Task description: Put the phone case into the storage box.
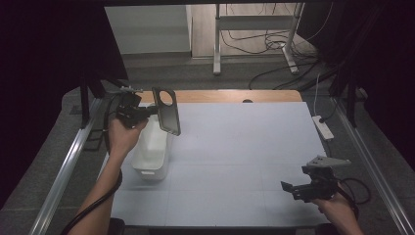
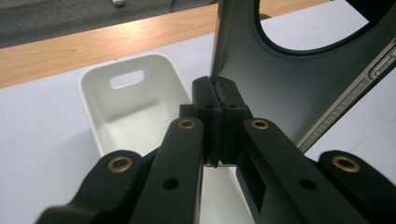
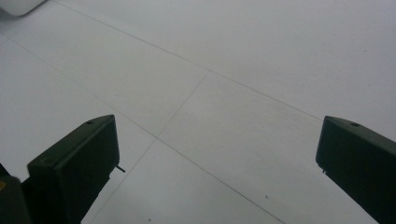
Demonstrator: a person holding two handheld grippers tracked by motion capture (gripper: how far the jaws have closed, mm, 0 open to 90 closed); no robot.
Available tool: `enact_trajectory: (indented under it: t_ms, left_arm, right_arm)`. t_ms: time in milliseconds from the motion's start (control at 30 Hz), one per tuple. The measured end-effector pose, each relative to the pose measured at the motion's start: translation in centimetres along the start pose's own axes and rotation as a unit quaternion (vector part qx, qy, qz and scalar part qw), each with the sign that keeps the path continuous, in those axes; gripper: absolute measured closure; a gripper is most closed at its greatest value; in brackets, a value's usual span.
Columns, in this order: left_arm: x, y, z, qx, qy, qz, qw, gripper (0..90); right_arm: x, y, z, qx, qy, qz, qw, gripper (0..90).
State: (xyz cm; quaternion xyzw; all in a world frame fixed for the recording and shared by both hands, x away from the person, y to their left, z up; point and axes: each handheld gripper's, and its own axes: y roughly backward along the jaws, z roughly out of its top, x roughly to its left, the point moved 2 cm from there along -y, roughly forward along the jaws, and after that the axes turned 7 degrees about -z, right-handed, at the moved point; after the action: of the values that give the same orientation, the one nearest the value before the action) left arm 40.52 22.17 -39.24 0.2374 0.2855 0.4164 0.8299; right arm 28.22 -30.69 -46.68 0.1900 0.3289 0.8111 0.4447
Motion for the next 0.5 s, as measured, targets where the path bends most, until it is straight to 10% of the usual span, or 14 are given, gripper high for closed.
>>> enact_trajectory:
  t_ms: [500]
  left_arm:
    - [2.0, 0.6, 0.4, -0.012, 0.020, 0.031, 0.9993, 88.8]
  right_arm:
    - [-0.7, 1.7, -1.5, -0.010, -0.022, -0.025, 0.9994, 0.0]
